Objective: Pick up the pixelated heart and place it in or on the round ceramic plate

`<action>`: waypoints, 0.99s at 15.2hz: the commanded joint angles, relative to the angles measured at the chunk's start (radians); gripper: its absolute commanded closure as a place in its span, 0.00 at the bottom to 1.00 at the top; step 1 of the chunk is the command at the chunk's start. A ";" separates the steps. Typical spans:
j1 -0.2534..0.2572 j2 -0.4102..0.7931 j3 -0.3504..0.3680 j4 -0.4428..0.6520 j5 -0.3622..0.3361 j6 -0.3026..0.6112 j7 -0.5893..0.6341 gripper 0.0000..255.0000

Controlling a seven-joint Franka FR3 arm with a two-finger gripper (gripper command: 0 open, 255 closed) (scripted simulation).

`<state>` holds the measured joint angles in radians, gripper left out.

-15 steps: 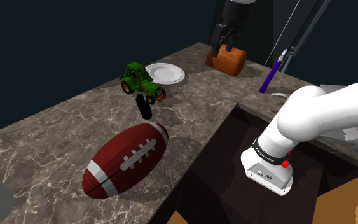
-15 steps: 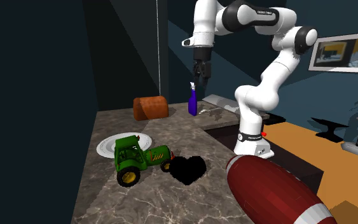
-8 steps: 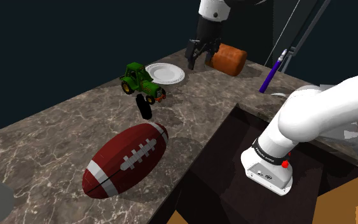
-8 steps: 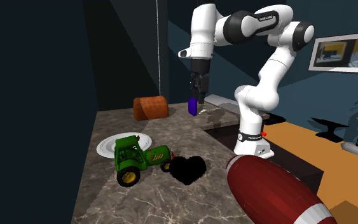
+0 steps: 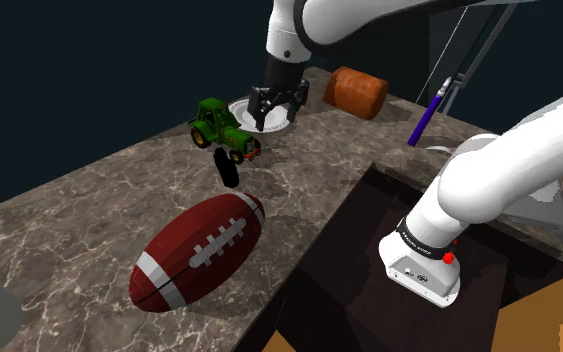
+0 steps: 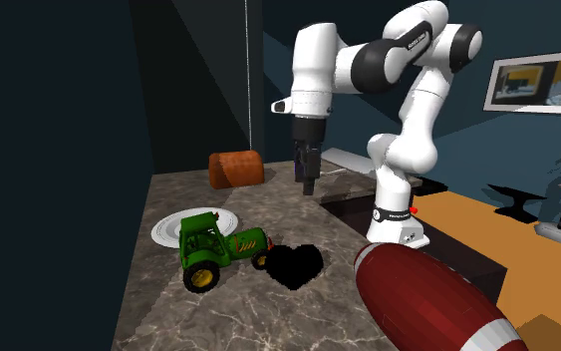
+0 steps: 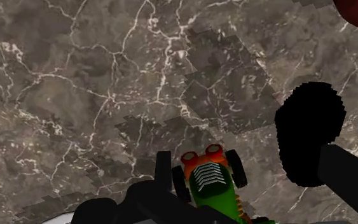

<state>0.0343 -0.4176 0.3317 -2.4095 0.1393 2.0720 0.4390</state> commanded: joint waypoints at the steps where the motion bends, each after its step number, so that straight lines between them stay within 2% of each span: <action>1: -0.004 0.076 0.038 0.032 -0.010 0.052 0.057 0.00; 5: -0.012 0.226 0.104 0.106 -0.060 0.133 0.177 0.00; 10: -0.007 0.416 0.156 0.222 -0.168 0.201 0.337 0.00; 15: -0.003 0.463 0.154 0.199 -0.200 0.264 0.359 0.00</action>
<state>0.0307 0.0349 0.4863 -2.2055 -0.0534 2.3220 0.7930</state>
